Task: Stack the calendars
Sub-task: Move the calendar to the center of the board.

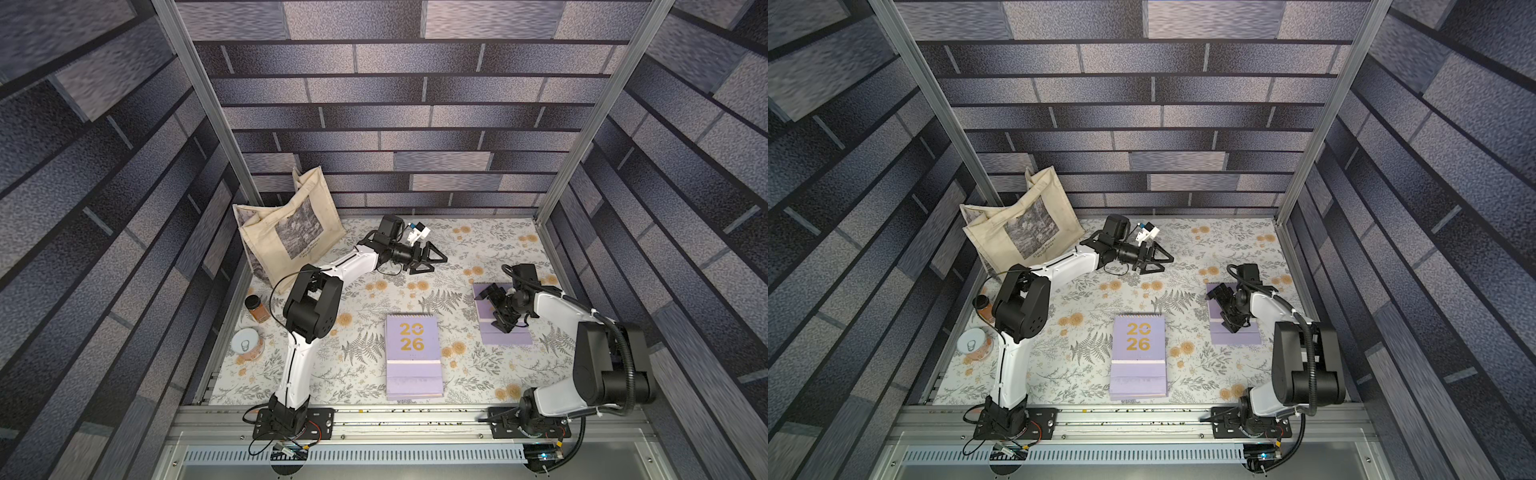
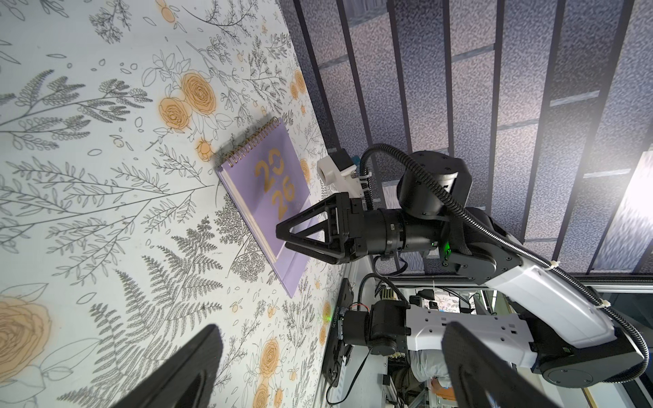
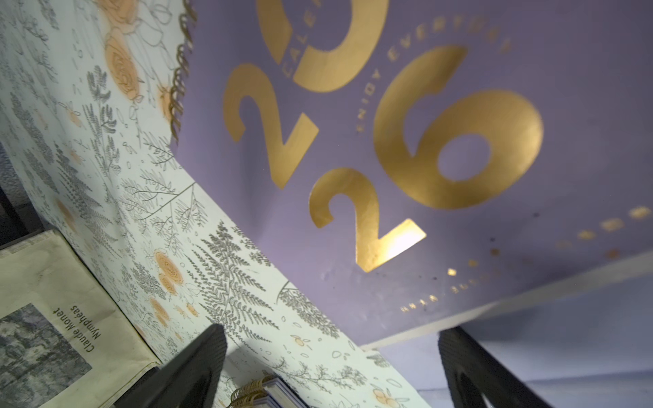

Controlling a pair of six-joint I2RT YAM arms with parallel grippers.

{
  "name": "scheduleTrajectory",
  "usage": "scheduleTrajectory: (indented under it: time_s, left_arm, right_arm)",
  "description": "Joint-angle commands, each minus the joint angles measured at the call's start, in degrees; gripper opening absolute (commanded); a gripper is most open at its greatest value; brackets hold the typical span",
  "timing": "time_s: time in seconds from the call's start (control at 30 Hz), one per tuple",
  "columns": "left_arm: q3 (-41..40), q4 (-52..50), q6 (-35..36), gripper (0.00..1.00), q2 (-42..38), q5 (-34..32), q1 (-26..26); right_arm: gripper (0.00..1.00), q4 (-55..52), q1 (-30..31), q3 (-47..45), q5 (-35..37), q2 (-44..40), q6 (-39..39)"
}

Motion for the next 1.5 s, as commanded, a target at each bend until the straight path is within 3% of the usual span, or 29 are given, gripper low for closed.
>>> scheduleTrajectory:
  time_s: [0.0,0.37,0.63,0.9,1.0,1.07,1.47]
  left_arm:
    - [-0.27,-1.44,2.66,1.00,-3.08,-0.26,0.80]
    - [3.29,-4.53,3.18,1.00,-0.51,-1.88,1.24]
    - [12.87,-6.55,0.16,1.00,6.05,-6.08,-0.37]
    - [22.18,-9.31,-1.18,1.00,13.51,-6.44,-1.91]
    - [24.71,-10.74,-1.06,1.00,15.74,-6.45,-2.58]
    - [26.12,-11.39,-1.01,1.00,17.17,-6.57,-3.00]
    - [33.98,-14.55,-1.39,1.00,23.98,-7.96,-4.73]
  right_arm:
    - [0.96,4.35,2.04,2.74,0.63,5.20,2.09]
    - [0.96,5.67,4.14,17.88,-5.06,15.52,0.81]
    - [0.97,-11.70,1.87,28.74,-4.20,11.39,-16.66]
    - [0.98,-22.10,-11.32,33.32,-7.67,11.65,-30.79]
    - [0.98,-29.00,-13.27,35.87,-2.59,14.52,-39.23]
    - [0.99,-29.52,-13.63,35.40,1.23,15.13,-42.78]
    - [0.98,-20.99,-15.53,30.00,-4.26,22.26,-47.86]
